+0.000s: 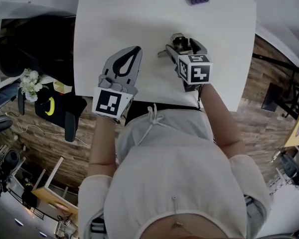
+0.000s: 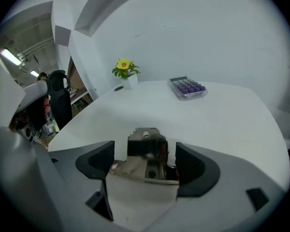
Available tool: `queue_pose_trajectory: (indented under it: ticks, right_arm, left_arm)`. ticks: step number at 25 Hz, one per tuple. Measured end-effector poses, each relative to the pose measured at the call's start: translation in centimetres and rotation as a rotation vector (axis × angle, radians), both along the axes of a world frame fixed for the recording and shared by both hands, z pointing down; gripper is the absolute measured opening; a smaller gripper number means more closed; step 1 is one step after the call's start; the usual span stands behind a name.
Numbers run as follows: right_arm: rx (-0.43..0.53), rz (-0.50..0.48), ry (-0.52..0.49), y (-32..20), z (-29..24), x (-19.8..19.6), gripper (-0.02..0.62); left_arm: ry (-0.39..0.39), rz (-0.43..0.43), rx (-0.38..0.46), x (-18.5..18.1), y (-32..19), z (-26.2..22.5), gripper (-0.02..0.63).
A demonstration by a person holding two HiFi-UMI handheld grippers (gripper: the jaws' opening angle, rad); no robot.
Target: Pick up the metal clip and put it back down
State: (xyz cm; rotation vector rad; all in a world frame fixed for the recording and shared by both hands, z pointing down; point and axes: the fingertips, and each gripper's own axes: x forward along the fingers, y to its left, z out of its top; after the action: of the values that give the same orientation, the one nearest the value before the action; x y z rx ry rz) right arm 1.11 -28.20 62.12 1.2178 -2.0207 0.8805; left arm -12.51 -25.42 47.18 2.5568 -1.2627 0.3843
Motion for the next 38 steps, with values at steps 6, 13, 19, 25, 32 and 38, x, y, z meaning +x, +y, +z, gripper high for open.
queue_pose_trajectory:
  ticks: [6, 13, 19, 25, 32, 38]
  right_arm:
    - [-0.026, 0.029, 0.101, -0.7, 1.0, 0.5, 0.331]
    - [-0.056, 0.012, 0.145, -0.6, 1.0, 0.4, 0.298]
    - [-0.054, 0.019, 0.137, -0.3, 0.8, 0.4, 0.296]
    - [0.054, 0.038, 0.09, -0.6, -2.9, 0.4, 0.295]
    - [0.259, 0.059, 0.039, -0.8, -11.4, 0.0, 0.295]
    - [0.439, 0.096, 0.0, -0.1, -19.3, 1.0, 0.295]
  left_arm:
    - [0.031, -0.026, -0.001, -0.5, -1.0, 0.8, 0.018]
    - [0.053, -0.034, 0.025, -0.8, -1.4, 0.5, 0.018]
    - [0.04, -0.013, 0.034, -1.3, -1.3, -0.3, 0.018]
    - [0.036, -0.003, 0.067, -2.1, -1.5, -2.9, 0.018]
    - [0.045, 0.024, 0.178, -2.9, -1.1, -8.4, 0.018]
    - [0.043, 0.044, 0.255, -3.1, -0.6, -13.0, 0.018]
